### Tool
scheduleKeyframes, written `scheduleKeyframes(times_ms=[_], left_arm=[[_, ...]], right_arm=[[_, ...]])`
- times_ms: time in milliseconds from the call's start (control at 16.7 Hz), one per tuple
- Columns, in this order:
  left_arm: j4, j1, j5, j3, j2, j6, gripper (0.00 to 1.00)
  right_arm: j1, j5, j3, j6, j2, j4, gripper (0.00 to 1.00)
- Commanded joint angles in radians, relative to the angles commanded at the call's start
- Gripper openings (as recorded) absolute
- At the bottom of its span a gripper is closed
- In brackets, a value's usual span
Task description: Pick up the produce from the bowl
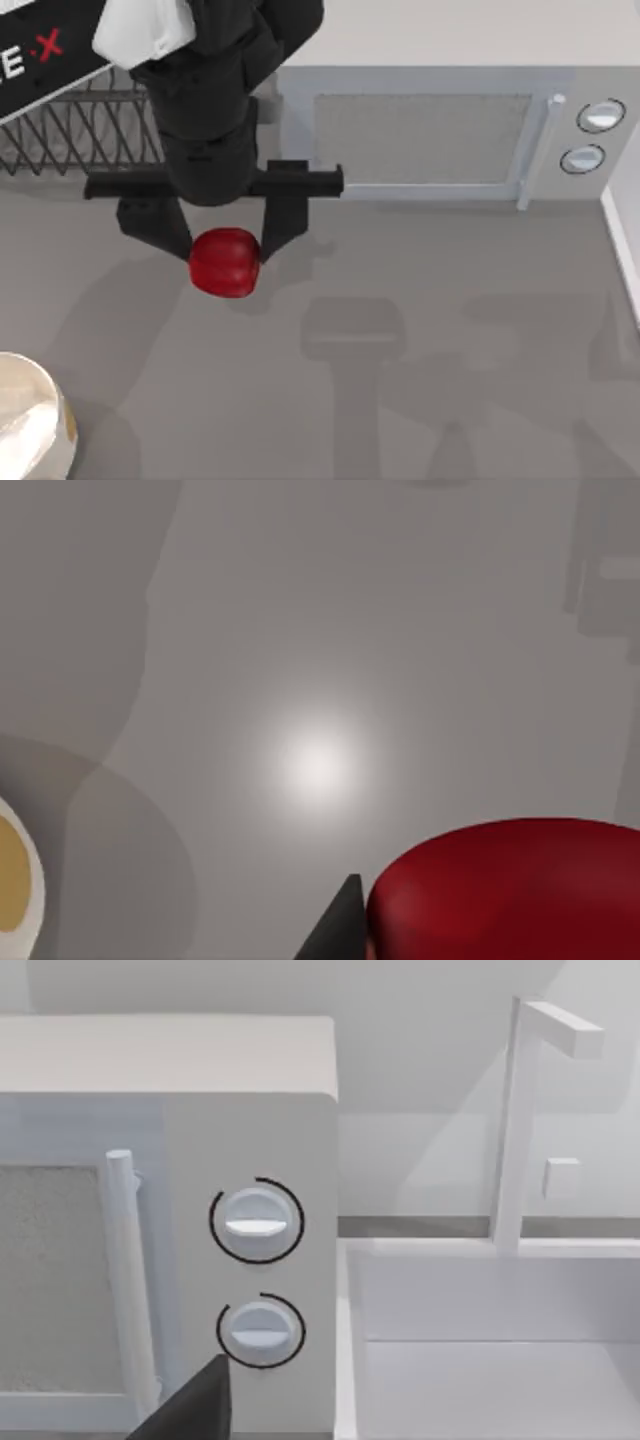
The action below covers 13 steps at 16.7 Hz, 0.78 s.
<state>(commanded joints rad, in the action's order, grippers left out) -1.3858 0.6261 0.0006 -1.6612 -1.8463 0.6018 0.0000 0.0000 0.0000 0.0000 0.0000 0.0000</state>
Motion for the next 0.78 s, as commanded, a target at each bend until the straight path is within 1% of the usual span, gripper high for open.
scheduleKeyframes(times_ms=[300, 420, 540, 780], left_arm=[[0.001, -0.004, 0.0, 0.001, 0.002, -0.002, 0.0], [0.038, -0.004, 0.0, 0.037, -0.005, -0.003, 0.0], [0.112, -0.004, 0.0, 0.1, -0.016, -0.003, 0.0], [0.32, -0.004, 0.0, 0.26, -0.047, -0.004, 0.0]], right_arm=[[0.0, 0.0, 0.0, 0.0, 0.0, 0.0, 1.0], [0.0, 0.0, 0.0, 0.0, 0.0, 0.0, 1.0], [0.0, 0.0, 0.0, 0.0, 0.0, 0.0, 1.0], [0.0, 0.0, 0.0, 0.0, 0.0, 0.0, 1.0]])
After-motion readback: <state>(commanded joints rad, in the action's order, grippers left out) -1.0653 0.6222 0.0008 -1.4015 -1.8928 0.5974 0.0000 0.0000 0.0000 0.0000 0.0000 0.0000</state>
